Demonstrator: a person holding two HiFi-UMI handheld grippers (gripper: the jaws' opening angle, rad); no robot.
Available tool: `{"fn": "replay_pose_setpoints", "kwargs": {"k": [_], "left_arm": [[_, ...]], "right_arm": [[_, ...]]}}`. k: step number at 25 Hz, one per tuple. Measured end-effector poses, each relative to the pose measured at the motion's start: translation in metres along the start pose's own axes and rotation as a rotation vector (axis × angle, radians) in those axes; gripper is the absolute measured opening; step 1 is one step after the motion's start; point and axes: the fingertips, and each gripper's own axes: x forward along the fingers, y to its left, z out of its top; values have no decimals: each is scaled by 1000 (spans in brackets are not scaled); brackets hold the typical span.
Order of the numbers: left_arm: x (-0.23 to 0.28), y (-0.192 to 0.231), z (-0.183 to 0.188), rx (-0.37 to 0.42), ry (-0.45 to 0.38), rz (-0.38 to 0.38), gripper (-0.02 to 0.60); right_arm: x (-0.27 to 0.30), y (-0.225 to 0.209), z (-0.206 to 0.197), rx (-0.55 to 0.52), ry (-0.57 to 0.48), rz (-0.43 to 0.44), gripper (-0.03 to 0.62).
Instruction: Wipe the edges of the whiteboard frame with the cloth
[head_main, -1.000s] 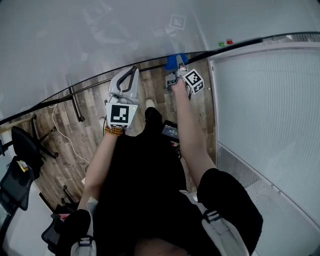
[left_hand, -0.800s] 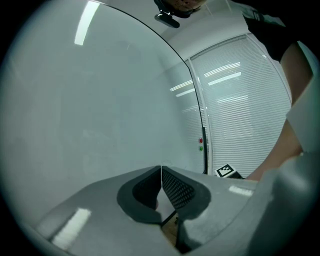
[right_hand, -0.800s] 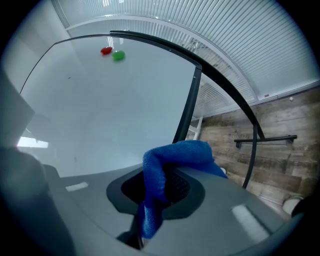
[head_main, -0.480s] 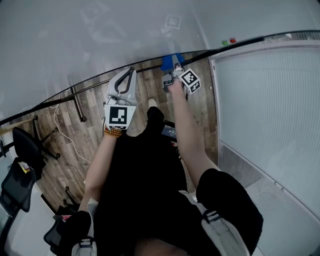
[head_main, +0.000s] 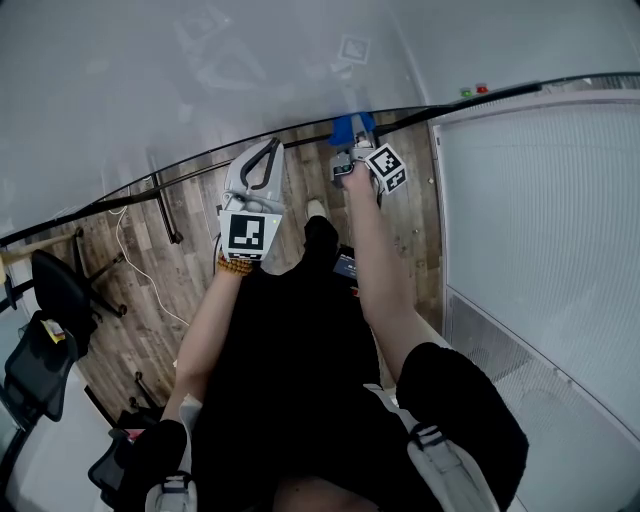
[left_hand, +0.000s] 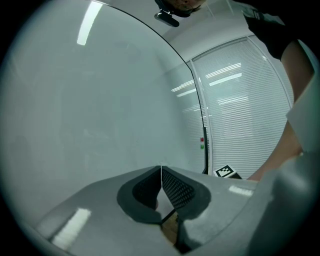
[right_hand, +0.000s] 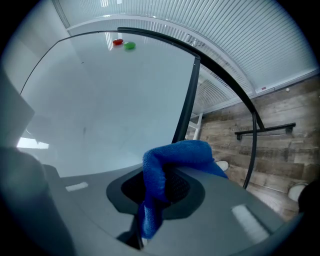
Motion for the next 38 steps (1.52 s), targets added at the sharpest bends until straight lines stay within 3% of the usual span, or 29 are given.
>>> {"fn": "replay_pose_setpoints", "kwargs": {"k": [8, 22, 38], "left_arm": [[-11, 24, -11, -7, 5, -12, 0], [-14, 26, -11, 16, 28, -11, 0], [-78, 88, -19, -4, 29, 12, 0]], "right_arm": [[5, 4, -23, 8, -18, -17, 69], [2, 3, -34, 54, -26, -20, 71], [2, 44, -112, 46, -16, -23, 71]]}}
